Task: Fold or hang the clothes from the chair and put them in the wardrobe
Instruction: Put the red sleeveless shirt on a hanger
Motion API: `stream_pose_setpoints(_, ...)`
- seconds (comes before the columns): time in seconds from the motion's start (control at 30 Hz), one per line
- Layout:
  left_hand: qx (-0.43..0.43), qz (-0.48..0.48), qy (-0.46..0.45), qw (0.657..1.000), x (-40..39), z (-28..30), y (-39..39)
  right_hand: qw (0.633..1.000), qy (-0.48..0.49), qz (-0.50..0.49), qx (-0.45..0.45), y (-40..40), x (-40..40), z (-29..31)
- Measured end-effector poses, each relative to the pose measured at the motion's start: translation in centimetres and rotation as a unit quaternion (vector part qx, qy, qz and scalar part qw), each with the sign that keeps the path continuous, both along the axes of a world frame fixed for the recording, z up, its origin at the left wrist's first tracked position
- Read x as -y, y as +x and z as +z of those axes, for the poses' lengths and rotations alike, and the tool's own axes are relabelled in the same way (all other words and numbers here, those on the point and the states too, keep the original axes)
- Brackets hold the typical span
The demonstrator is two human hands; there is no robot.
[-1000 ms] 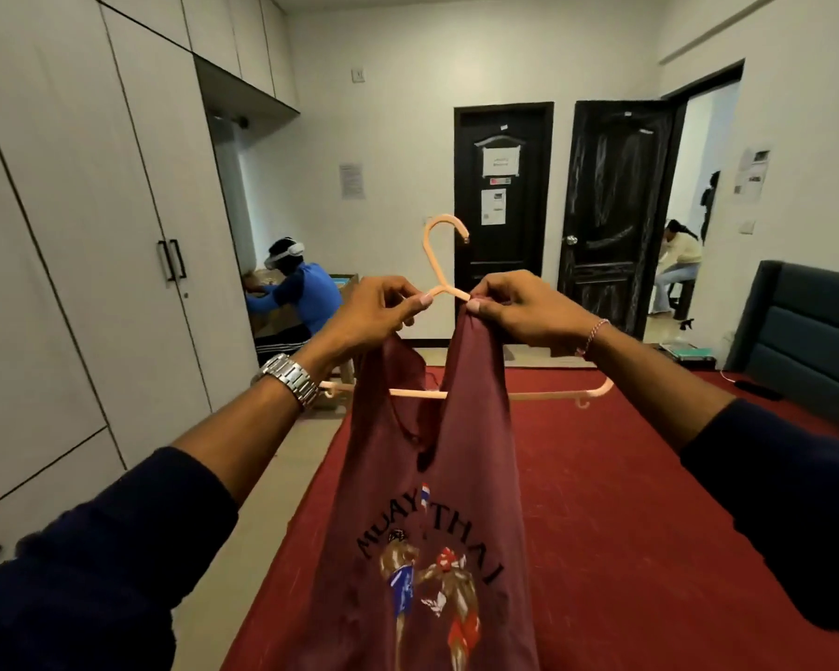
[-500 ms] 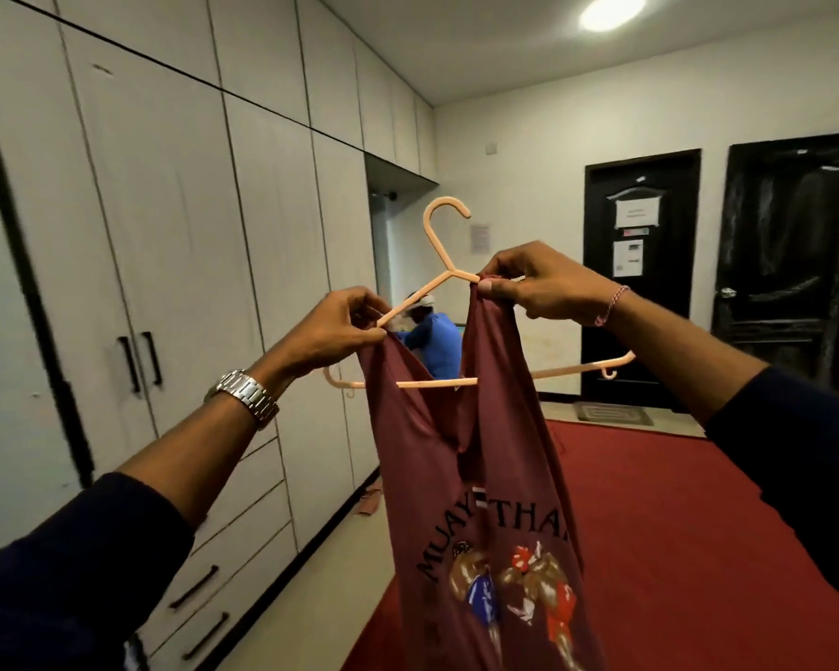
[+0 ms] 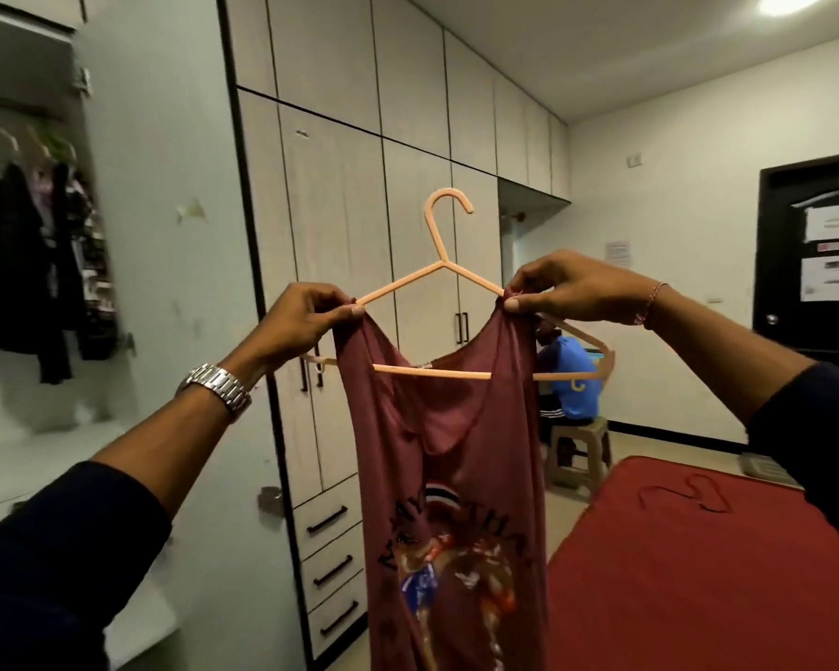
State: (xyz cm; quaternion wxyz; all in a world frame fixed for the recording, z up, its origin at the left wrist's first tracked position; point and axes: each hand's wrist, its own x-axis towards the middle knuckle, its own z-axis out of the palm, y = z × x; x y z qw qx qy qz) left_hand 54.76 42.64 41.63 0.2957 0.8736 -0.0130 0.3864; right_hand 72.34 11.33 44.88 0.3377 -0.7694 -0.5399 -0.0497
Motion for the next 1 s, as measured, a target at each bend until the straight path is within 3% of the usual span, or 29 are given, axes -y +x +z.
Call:
stream_pose_setpoints(0.17,-0.025,0.043,0.000,0.999,-5.3,1.7,-5.3,0.998,-0.037,0.027,0.041,-2.7,-6.4,1.1)
stream_pose_setpoints(0.57,-0.079,0.074,0.009,0.994,-19.3,3.6,-16.1,0.993,0.026,0.060,0.096,-8.6,-22.1,4.1)
stream_pose_setpoints(1.0,0.047,0.145,-0.057,0.987,-32.6,2.8,-25.5,0.987,0.060,0.111,0.095,-14.2,-36.5,3.1)
